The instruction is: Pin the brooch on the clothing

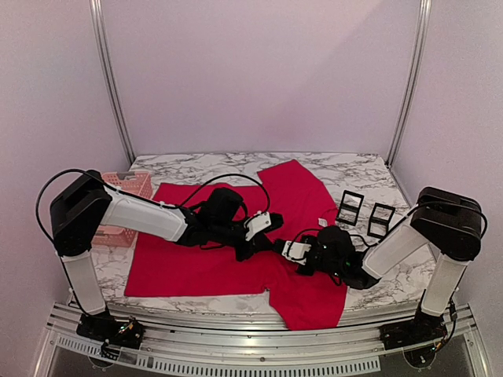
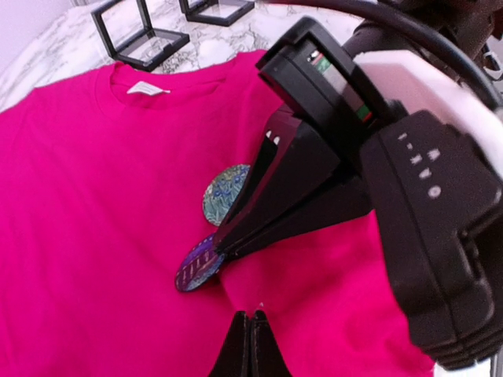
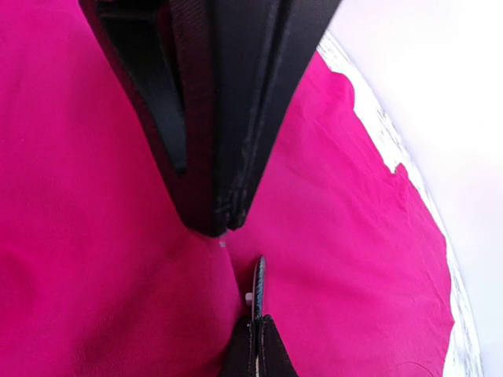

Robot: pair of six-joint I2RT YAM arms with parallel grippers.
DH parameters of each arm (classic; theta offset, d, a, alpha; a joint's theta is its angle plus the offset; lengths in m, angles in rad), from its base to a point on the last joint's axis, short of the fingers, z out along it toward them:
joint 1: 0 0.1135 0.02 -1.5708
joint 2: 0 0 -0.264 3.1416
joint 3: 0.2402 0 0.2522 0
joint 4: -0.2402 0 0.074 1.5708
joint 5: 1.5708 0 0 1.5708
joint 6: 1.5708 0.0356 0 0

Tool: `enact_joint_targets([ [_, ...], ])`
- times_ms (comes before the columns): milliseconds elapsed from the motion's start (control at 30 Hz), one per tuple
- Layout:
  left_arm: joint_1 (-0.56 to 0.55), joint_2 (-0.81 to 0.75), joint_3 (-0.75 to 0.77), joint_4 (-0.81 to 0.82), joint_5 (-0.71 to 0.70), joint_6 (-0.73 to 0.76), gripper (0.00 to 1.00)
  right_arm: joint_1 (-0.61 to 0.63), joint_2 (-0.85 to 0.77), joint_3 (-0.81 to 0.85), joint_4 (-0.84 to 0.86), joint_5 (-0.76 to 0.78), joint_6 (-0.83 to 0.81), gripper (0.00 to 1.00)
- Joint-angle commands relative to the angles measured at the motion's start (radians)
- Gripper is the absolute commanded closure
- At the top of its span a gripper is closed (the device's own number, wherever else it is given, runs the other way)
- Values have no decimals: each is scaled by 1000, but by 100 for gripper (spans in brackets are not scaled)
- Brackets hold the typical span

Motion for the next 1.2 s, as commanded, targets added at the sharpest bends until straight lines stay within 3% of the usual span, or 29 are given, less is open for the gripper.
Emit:
enact_joint_targets([
  [0, 2, -20, -19, -25, 50, 18, 100, 2, -33, -18, -39, 24, 31, 100],
  [267, -6, -13, -33, -33, 35, 36, 100, -10, -100, -16, -43, -37, 134, 100],
  [933, -7, 7, -16, 23, 4, -8, 100, -4, -206, -65, -24, -204, 196, 100],
  [1167, -7, -21, -23, 31, 18, -38, 100, -4, -206, -71, -26, -165, 212, 100],
])
